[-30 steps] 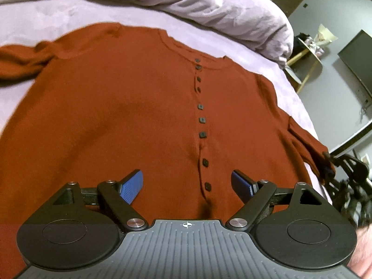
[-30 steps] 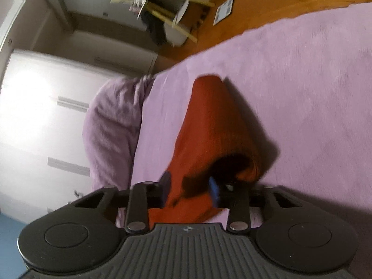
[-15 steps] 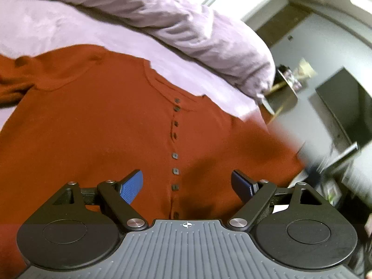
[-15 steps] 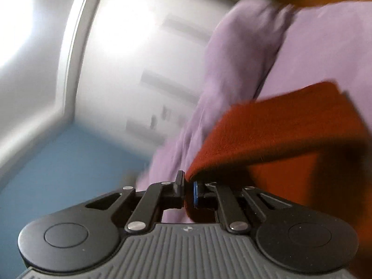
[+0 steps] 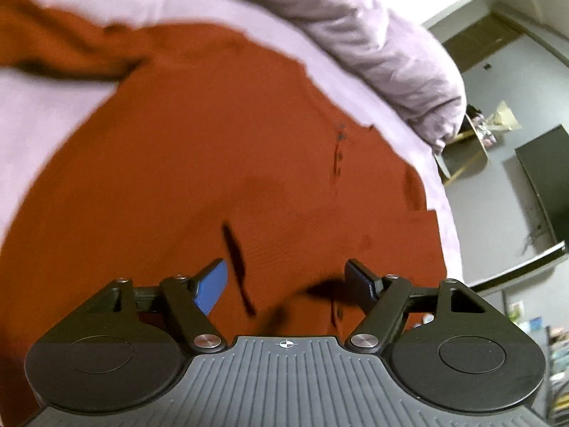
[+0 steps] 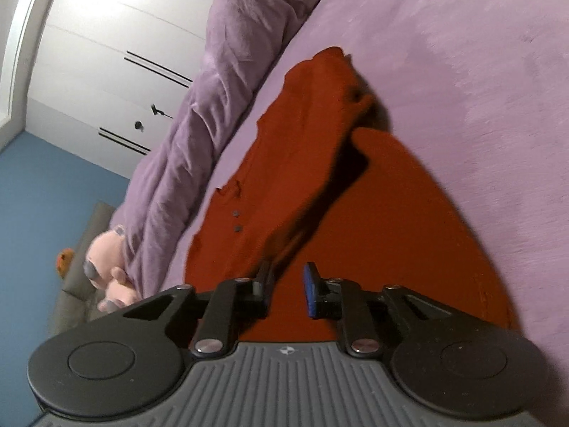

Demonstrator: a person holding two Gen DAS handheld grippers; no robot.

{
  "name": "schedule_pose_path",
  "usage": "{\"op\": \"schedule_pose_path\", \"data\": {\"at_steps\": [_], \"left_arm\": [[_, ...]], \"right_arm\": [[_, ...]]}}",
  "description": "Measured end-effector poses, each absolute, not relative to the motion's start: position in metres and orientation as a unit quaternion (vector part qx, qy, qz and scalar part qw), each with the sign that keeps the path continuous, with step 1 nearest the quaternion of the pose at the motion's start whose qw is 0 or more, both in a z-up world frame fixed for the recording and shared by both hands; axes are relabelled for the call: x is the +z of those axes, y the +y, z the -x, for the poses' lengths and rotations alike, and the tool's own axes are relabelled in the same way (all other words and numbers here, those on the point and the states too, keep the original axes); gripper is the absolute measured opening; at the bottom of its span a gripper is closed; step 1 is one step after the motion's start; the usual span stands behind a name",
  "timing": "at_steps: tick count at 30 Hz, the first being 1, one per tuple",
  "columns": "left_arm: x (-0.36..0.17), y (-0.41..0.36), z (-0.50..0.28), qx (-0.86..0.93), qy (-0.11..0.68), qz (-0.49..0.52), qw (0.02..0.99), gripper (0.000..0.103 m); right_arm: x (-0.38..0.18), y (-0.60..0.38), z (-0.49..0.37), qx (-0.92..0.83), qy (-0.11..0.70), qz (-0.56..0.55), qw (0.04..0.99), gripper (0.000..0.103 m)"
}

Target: Fold small clothes

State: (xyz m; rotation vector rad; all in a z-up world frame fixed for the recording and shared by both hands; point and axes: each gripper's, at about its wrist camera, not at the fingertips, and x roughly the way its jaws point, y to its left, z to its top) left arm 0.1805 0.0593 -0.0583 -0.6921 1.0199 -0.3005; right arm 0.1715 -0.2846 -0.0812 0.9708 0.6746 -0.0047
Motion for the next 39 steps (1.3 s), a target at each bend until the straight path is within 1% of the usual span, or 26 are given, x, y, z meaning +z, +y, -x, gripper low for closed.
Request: {"op": "schedule_pose_path", "data": {"at_steps": [1, 2, 3, 4, 5, 6, 7, 8, 11, 14, 17, 19, 20, 21, 22, 23, 25, 26, 29, 31, 32, 33, 36, 38, 39], "left_arm": [[-0.064, 0.06, -0.182, -0.142, 0.482, 0.338, 0.796, 0.077], [-0.068, 0.058, -0.185, -0.145, 0.486, 0.353, 0.786, 0.077], [-0.072, 0.056, -0.19, -0.148, 0.484, 0.364, 0.782, 0.072], [-0.074, 0.053, -0.196, -0.147, 0.483, 0.367, 0.781, 0.059], [-0.077, 0.049, -0.2, -0.147, 0.485, 0.367, 0.78, 0.053], [-0.08, 0.045, -0.208, -0.149, 0.488, 0.367, 0.778, 0.034], [-0.082, 0.04, -0.214, -0.15, 0.494, 0.36, 0.777, 0.01], [-0.082, 0.035, -0.22, -0.15, 0.501, 0.347, 0.779, 0.006], [-0.064, 0.027, -0.236, -0.159, 0.486, 0.286, 0.811, 0.006], [-0.023, 0.033, -0.249, -0.156, 0.424, 0.206, 0.868, 0.006], [0.01, 0.051, -0.261, -0.118, 0.364, 0.157, 0.91, 0.006], [0.022, 0.056, -0.269, -0.083, 0.328, 0.094, 0.936, 0.006], [0.022, 0.058, -0.274, -0.077, 0.321, 0.078, 0.941, 0.006], [0.018, 0.06, -0.279, -0.078, 0.326, 0.073, 0.939, 0.006], [0.011, 0.062, -0.285, -0.079, 0.341, 0.076, 0.934, 0.006], [0.003, 0.062, -0.289, -0.079, 0.352, 0.081, 0.929, 0.006], [-0.017, 0.064, -0.297, -0.082, 0.378, 0.083, 0.919, 0.006], [-0.023, 0.064, -0.298, -0.077, 0.384, 0.078, 0.917, 0.006], [-0.036, 0.068, -0.302, -0.072, 0.39, 0.077, 0.915, 0.006], [-0.036, 0.075, -0.301, -0.072, 0.381, 0.084, 0.918, 0.006], [-0.034, 0.077, -0.302, -0.073, 0.374, 0.088, 0.921, 0.006], [-0.032, 0.078, -0.303, -0.074, 0.366, 0.092, 0.923, 0.006], [-0.019, 0.077, -0.307, -0.087, 0.328, 0.095, 0.936, 0.006], [-0.015, 0.073, -0.31, -0.099, 0.305, 0.09, 0.943, 0.006], [-0.017, 0.068, -0.314, -0.097, 0.304, 0.082, 0.944, 0.006]], "right_arm": [[-0.081, -0.282, -0.158, -0.007, 0.32, -0.448, 0.834, 0.019], [-0.084, -0.279, -0.163, -0.013, 0.32, -0.442, 0.838, 0.019], [-0.083, -0.278, -0.164, -0.015, 0.32, -0.44, 0.839, 0.019], [-0.084, -0.277, -0.166, -0.016, 0.319, -0.441, 0.839, 0.019], [-0.084, -0.276, -0.162, -0.016, 0.317, -0.444, 0.838, 0.019], [-0.082, -0.276, -0.161, -0.015, 0.315, -0.445, 0.838, 0.019], [-0.081, -0.276, -0.157, -0.015, 0.313, -0.445, 0.839, 0.019], [-0.079, -0.277, -0.159, -0.017, 0.312, -0.442, 0.841, 0.019], [-0.072, -0.28, -0.161, -0.02, 0.314, -0.425, 0.848, 0.019], [-0.057, -0.289, -0.167, -0.026, 0.305, -0.392, 0.867, 0.019], [-0.037, -0.304, -0.179, -0.054, 0.276, -0.35, 0.893, 0.02], [-0.03, -0.313, -0.196, -0.068, 0.27, -0.331, 0.902, 0.027], [-0.029, -0.316, -0.208, -0.075, 0.275, -0.324, 0.902, 0.03], [-0.028, -0.317, -0.22, -0.079, 0.282, -0.313, 0.903, 0.03], [-0.028, -0.316, -0.235, -0.078, 0.293, -0.296, 0.906, 0.032], [-0.028, -0.315, -0.247, -0.08, 0.299, -0.286, 0.907, 0.038], [-0.032, -0.311, -0.276, -0.084, 0.319, -0.261, 0.907, 0.042], [-0.035, -0.309, -0.289, -0.085, 0.332, -0.247, 0.907, 0.046], [-0.046, -0.3, -0.327, -0.1, 0.373, -0.2, 0.9, 0.047], [-0.053, -0.296, -0.343, -0.115, 0.392, -0.181, 0.895, 0.043], [-0.057, -0.295, -0.349, -0.113, 0.396, -0.174, 0.894, 0.024], [-0.058, -0.294, -0.351, -0.106, 0.396, -0.173, 0.896, 0.011], [-0.051, -0.287, -0.35, -0.135, 0.368, -0.127, 0.911, 0.007], [-0.047, -0.291, -0.345, -0.179, 0.34, -0.108, 0.917, 0.007], [-0.049, -0.295, -0.344, -0.191, 0.338, -0.111, 0.915, 0.007]]}}
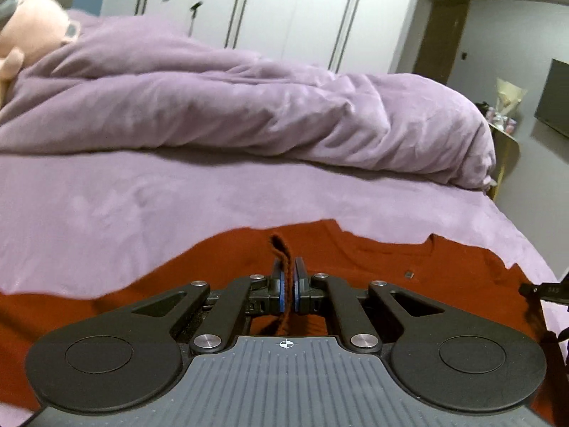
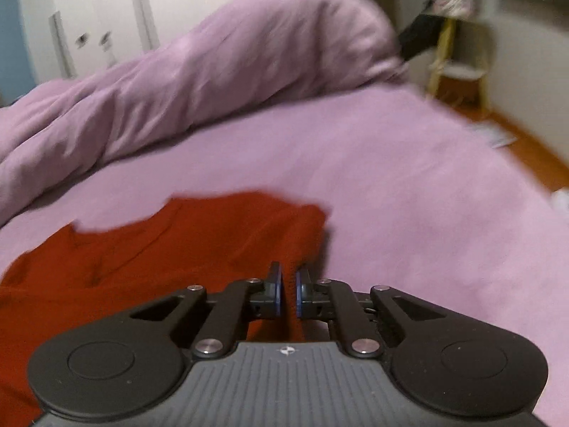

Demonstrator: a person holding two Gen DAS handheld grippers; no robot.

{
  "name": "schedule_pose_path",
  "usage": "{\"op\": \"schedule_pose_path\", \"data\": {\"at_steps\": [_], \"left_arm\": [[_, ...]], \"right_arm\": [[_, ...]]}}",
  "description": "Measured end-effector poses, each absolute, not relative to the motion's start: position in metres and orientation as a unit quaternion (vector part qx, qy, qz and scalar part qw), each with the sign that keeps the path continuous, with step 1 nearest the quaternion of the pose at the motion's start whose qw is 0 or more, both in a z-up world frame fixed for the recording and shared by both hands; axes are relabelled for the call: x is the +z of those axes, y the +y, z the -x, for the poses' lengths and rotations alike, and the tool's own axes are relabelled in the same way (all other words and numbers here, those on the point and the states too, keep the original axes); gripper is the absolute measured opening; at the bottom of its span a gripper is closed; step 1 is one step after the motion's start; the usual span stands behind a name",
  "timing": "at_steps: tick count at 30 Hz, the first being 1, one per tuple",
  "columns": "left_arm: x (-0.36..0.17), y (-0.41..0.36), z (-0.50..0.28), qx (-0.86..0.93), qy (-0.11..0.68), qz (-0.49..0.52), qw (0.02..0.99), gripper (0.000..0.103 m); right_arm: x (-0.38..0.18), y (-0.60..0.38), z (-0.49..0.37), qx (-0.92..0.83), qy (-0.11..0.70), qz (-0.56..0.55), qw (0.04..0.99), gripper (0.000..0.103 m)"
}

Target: Fold small clothes

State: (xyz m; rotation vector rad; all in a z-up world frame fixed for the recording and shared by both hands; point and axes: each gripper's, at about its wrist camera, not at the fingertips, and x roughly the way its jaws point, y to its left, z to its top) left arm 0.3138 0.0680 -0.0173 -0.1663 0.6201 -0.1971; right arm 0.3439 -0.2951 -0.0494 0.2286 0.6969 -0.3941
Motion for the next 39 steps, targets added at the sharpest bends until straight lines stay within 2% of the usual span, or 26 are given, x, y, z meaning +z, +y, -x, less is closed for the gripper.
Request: {"op": "schedule_pose_path", "data": {"at_steps": [5, 9, 10, 12, 14, 16, 17, 18, 20, 21, 23, 24, 25, 26, 27, 32, 35, 38, 39], "left_arm": [[-0.046, 0.05, -0.335, -0.079, 0.377, 0.038, 0.922, 0.007], [-0.054, 0.057, -0.331, -0.065, 0.377, 0.045, 0.923, 0.032], [-0.056, 0.059, -0.332, -0.062, 0.381, 0.048, 0.921, 0.034], [-0.06, 0.061, -0.332, -0.053, 0.389, 0.053, 0.918, 0.038], [-0.061, 0.062, -0.33, -0.06, 0.39, 0.058, 0.917, 0.05], [-0.061, 0.064, -0.327, -0.075, 0.383, 0.064, 0.918, 0.064], [-0.061, 0.066, -0.326, -0.071, 0.385, 0.065, 0.918, 0.064], [-0.06, 0.07, -0.326, -0.057, 0.392, 0.068, 0.916, 0.065], [-0.057, 0.086, -0.32, -0.035, 0.403, 0.098, 0.909, 0.066], [-0.054, 0.099, -0.311, -0.034, 0.403, 0.127, 0.906, 0.067], [-0.047, 0.13, -0.285, -0.031, 0.384, 0.186, 0.904, 0.077], [-0.045, 0.145, -0.27, -0.015, 0.375, 0.208, 0.903, 0.087], [-0.044, 0.164, -0.253, 0.013, 0.368, 0.227, 0.901, 0.089], [-0.044, 0.179, -0.24, 0.034, 0.362, 0.24, 0.9, 0.089], [-0.044, 0.199, -0.226, 0.057, 0.355, 0.253, 0.898, 0.089], [-0.054, 0.283, -0.175, 0.172, 0.349, 0.271, 0.88, 0.086], [-0.063, 0.325, -0.167, 0.193, 0.327, 0.317, 0.869, 0.083], [-0.077, 0.36, -0.173, 0.214, 0.297, 0.37, 0.854, 0.076], [-0.082, 0.369, -0.177, 0.219, 0.285, 0.388, 0.849, 0.066]], "right_arm": [[-0.058, -0.29, -0.342, -0.251, 0.356, -0.076, 0.897, 0.013], [-0.039, -0.256, -0.317, -0.174, 0.307, -0.063, 0.934, 0.015], [-0.04, -0.249, -0.312, -0.143, 0.307, -0.063, 0.939, 0.015], [-0.049, -0.239, -0.309, -0.102, 0.334, -0.057, 0.935, 0.014], [-0.065, -0.24, -0.311, -0.096, 0.369, -0.037, 0.924, 0.013], [-0.074, -0.248, -0.309, -0.12, 0.364, -0.02, 0.923, 0.01], [-0.075, -0.253, -0.309, -0.149, 0.361, -0.005, 0.921, 0.002], [-0.074, -0.254, -0.311, -0.198, 0.365, 0.024, 0.909, 0.002], [-0.071, -0.26, -0.314, -0.238, 0.383, 0.029, 0.892, 0.012], [-0.065, -0.262, -0.309, -0.234, 0.382, -0.003, 0.894, 0.012], [-0.05, -0.258, -0.294, -0.197, 0.369, -0.057, 0.907, 0.014], [-0.043, -0.254, -0.285, -0.176, 0.358, -0.071, 0.914, 0.021], [-0.038, -0.247, -0.275, -0.156, 0.349, -0.079, 0.921, 0.026], [-0.037, -0.239, -0.265, -0.135, 0.34, -0.084, 0.927, 0.035], [-0.037, -0.231, -0.257, -0.122, 0.334, -0.086, 0.931, 0.038], [-0.044, -0.203, -0.233, -0.1, 0.334, -0.114, 0.93, 0.038], [-0.049, -0.194, -0.23, -0.095, 0.34, -0.146, 0.924, 0.038], [-0.047, -0.189, -0.226, -0.097, 0.336, -0.18, 0.919, 0.038], [-0.046, -0.186, -0.223, -0.097, 0.335, -0.188, 0.918, 0.038]]}}
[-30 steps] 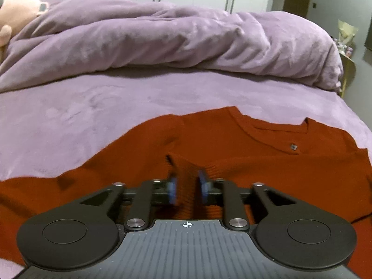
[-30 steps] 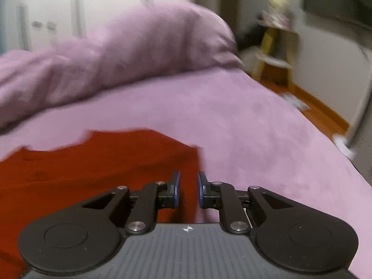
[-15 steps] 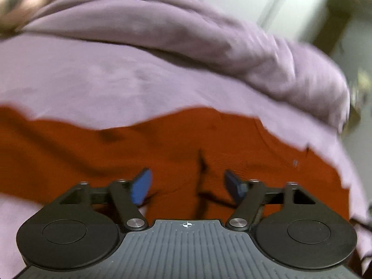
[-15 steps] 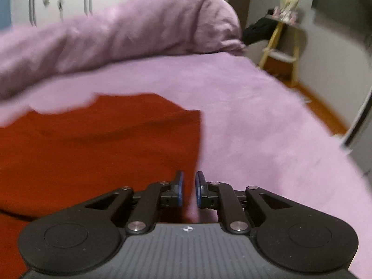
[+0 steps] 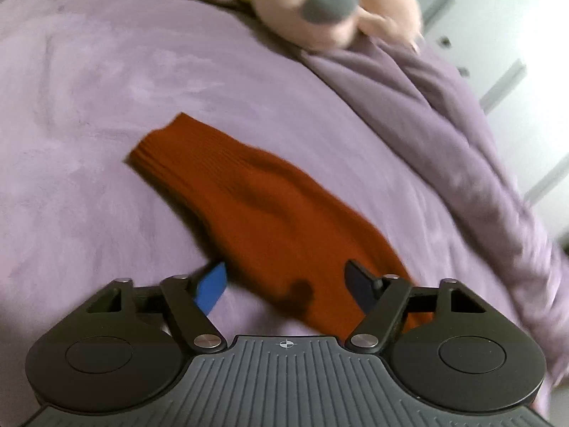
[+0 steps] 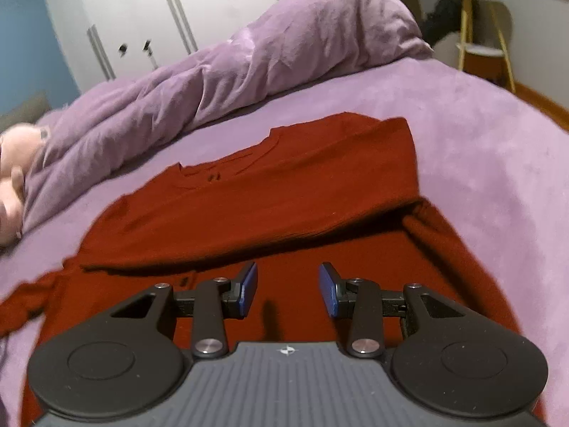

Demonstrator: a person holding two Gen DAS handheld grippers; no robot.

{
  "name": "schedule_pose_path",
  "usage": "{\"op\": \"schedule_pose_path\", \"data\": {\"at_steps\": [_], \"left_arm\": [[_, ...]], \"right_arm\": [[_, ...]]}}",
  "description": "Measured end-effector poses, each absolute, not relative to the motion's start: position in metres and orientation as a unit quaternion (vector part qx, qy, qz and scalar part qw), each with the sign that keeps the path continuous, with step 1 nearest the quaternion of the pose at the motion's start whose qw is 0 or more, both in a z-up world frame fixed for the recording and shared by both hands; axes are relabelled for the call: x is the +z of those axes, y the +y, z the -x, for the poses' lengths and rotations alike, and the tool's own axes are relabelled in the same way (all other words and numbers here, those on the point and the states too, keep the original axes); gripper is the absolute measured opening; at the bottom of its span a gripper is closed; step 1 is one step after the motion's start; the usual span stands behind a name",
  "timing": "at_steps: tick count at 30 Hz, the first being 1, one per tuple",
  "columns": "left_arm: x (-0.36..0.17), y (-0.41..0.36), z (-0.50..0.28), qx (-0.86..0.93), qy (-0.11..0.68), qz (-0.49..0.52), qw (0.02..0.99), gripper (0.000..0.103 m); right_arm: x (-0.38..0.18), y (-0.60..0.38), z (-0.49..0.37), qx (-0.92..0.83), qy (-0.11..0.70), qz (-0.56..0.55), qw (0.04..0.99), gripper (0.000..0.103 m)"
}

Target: Fold small clothes

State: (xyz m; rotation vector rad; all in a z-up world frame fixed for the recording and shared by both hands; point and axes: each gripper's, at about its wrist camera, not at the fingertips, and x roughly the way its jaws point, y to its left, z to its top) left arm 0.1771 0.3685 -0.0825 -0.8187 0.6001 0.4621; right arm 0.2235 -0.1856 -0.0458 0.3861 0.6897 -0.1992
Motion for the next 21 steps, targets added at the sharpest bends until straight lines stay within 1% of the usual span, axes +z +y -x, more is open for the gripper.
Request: {"op": "schedule_pose_path", "data": {"at_steps": [1, 2, 3, 4, 5, 7, 8, 10, 13, 16, 18, 20, 21], "left_arm": [[-0.086, 0.377, -0.179, 0.229, 0.27, 0.407, 0.842, 0.057], [-0.089, 0.383, -0.181, 0.231, 0.261, 0.421, 0.837, 0.053], [-0.092, 0.39, -0.184, 0.236, 0.254, 0.439, 0.829, 0.034], [-0.094, 0.397, -0.184, 0.245, 0.252, 0.452, 0.82, 0.013], [-0.098, 0.402, -0.185, 0.254, 0.252, 0.468, 0.808, 0.008], [-0.1, 0.405, -0.181, 0.253, 0.243, 0.48, 0.804, 0.009], [-0.095, 0.403, -0.181, 0.254, 0.243, 0.466, 0.812, 0.009], [-0.077, 0.391, -0.185, 0.24, 0.244, 0.415, 0.843, 0.008], [-0.035, 0.352, -0.195, 0.171, 0.217, 0.369, 0.887, 0.008], [0.014, 0.279, -0.217, 0.051, 0.194, 0.318, 0.927, 0.008], [0.035, 0.224, -0.229, -0.022, 0.192, 0.285, 0.939, 0.009], [0.041, 0.169, -0.239, -0.091, 0.207, 0.261, 0.939, 0.01], [0.04, 0.143, -0.242, -0.116, 0.221, 0.241, 0.938, 0.017]], "right_arm": [[-0.045, -0.184, -0.223, -0.097, 0.334, -0.196, 0.917, 0.038], [-0.044, -0.181, -0.22, -0.097, 0.335, -0.2, 0.916, 0.038], [-0.044, -0.18, -0.22, -0.096, 0.337, -0.201, 0.915, 0.038], [-0.044, -0.178, -0.22, -0.094, 0.339, -0.201, 0.914, 0.038], [-0.044, -0.178, -0.221, -0.094, 0.34, -0.2, 0.914, 0.038], [-0.043, -0.177, -0.223, -0.094, 0.338, -0.198, 0.915, 0.038], [-0.044, -0.177, -0.223, -0.095, 0.338, -0.199, 0.915, 0.038], [-0.044, -0.179, -0.222, -0.097, 0.336, -0.205, 0.914, 0.038], [-0.046, -0.18, -0.222, -0.096, 0.333, -0.209, 0.914, 0.037], [-0.045, -0.181, -0.22, -0.094, 0.329, -0.215, 0.915, 0.037], [-0.044, -0.182, -0.217, -0.092, 0.324, -0.225, 0.914, 0.038], [-0.042, -0.184, -0.215, -0.087, 0.32, -0.233, 0.914, 0.038], [-0.04, -0.185, -0.214, -0.084, 0.318, -0.235, 0.915, 0.038]]}}
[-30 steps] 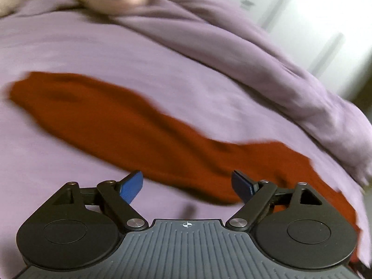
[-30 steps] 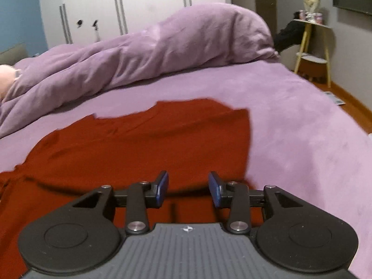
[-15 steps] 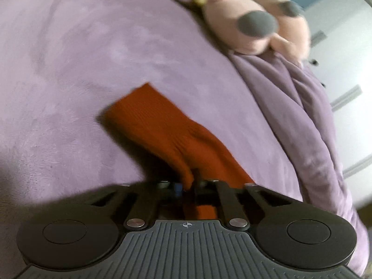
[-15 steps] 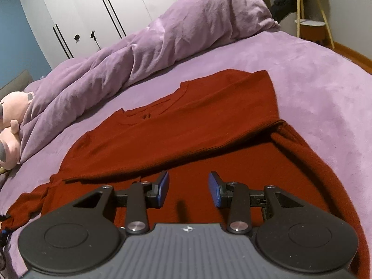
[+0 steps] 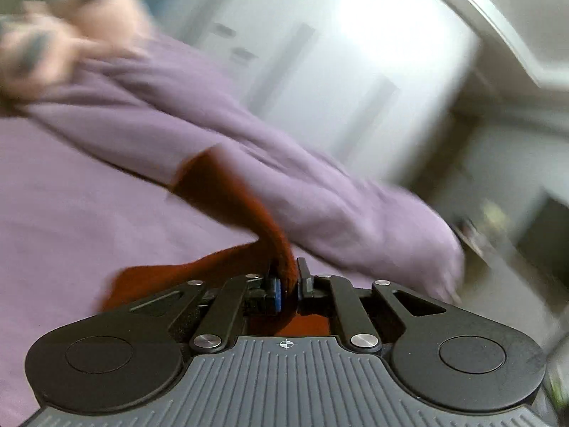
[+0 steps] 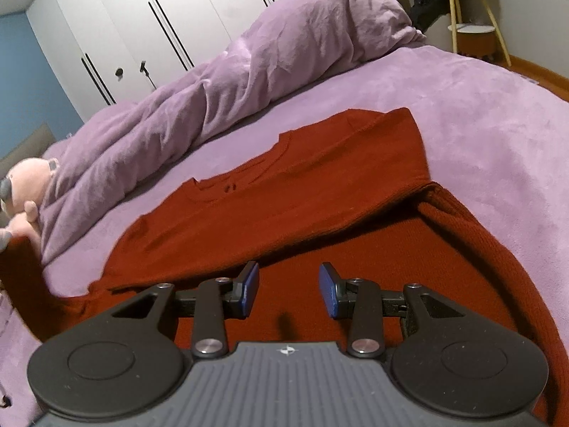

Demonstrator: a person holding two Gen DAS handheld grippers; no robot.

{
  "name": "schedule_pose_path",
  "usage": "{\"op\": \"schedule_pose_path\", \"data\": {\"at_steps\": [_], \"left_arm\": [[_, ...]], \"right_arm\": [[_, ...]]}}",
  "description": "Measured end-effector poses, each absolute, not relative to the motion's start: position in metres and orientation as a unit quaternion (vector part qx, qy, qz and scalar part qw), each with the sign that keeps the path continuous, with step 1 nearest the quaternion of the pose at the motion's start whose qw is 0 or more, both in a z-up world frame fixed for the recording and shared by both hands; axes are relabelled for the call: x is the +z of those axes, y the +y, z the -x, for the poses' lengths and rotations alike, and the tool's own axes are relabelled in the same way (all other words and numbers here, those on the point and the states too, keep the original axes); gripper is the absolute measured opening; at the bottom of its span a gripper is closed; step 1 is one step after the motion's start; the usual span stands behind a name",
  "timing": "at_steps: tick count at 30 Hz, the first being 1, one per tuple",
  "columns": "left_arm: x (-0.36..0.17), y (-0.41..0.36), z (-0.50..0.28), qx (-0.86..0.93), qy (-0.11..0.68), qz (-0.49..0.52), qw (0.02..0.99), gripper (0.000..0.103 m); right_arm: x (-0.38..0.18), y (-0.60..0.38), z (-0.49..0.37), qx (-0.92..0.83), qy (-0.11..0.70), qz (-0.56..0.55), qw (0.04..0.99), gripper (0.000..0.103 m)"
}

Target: Fold small clothes

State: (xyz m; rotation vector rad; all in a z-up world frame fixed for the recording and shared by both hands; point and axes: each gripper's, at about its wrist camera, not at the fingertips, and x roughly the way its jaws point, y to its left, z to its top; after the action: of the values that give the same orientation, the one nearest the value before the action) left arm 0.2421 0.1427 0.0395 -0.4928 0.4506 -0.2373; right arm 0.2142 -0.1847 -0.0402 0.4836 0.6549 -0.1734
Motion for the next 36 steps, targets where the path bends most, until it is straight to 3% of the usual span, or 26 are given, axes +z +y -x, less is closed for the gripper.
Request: {"op": "schedule_pose_path", "data": {"at_steps": [1, 3, 10, 15, 20, 21, 24, 32, 36], "left_arm": [[0.036, 0.12, -0.244, -0.136, 0.236, 0.22, 0.937, 0.028], [0.017, 0.084, -0.24, -0.159, 0.266, 0.194, 0.931, 0.037], [-0.056, 0.084, -0.222, -0.066, 0.377, 0.216, 0.898, 0.037], [-0.062, 0.118, -0.223, -0.03, 0.376, 0.223, 0.899, 0.044], [-0.066, 0.135, -0.222, -0.022, 0.382, 0.236, 0.893, 0.045], [-0.065, 0.137, -0.221, -0.023, 0.382, 0.236, 0.893, 0.045], [-0.065, 0.136, -0.221, -0.027, 0.379, 0.231, 0.896, 0.045], [-0.056, 0.139, -0.227, -0.026, 0.382, 0.234, 0.894, 0.05], [-0.053, 0.127, -0.238, -0.029, 0.379, 0.223, 0.898, 0.051]], "right_arm": [[-0.039, -0.186, -0.214, -0.082, 0.317, -0.237, 0.915, 0.038], [-0.036, -0.191, -0.216, -0.075, 0.316, -0.242, 0.914, 0.038], [-0.04, -0.203, -0.256, 0.006, 0.337, -0.305, 0.891, 0.038], [-0.058, -0.188, -0.304, 0.049, 0.36, -0.342, 0.867, 0.038], [-0.08, -0.166, -0.354, 0.069, 0.403, -0.363, 0.837, 0.037], [-0.083, -0.162, -0.359, 0.063, 0.409, -0.36, 0.836, 0.031], [-0.082, -0.15, -0.368, 0.062, 0.411, -0.328, 0.848, 0.007], [-0.019, -0.182, -0.344, -0.045, 0.286, -0.223, 0.931, 0.005], [-0.015, -0.219, -0.339, -0.153, 0.291, -0.137, 0.934, 0.005]]}}
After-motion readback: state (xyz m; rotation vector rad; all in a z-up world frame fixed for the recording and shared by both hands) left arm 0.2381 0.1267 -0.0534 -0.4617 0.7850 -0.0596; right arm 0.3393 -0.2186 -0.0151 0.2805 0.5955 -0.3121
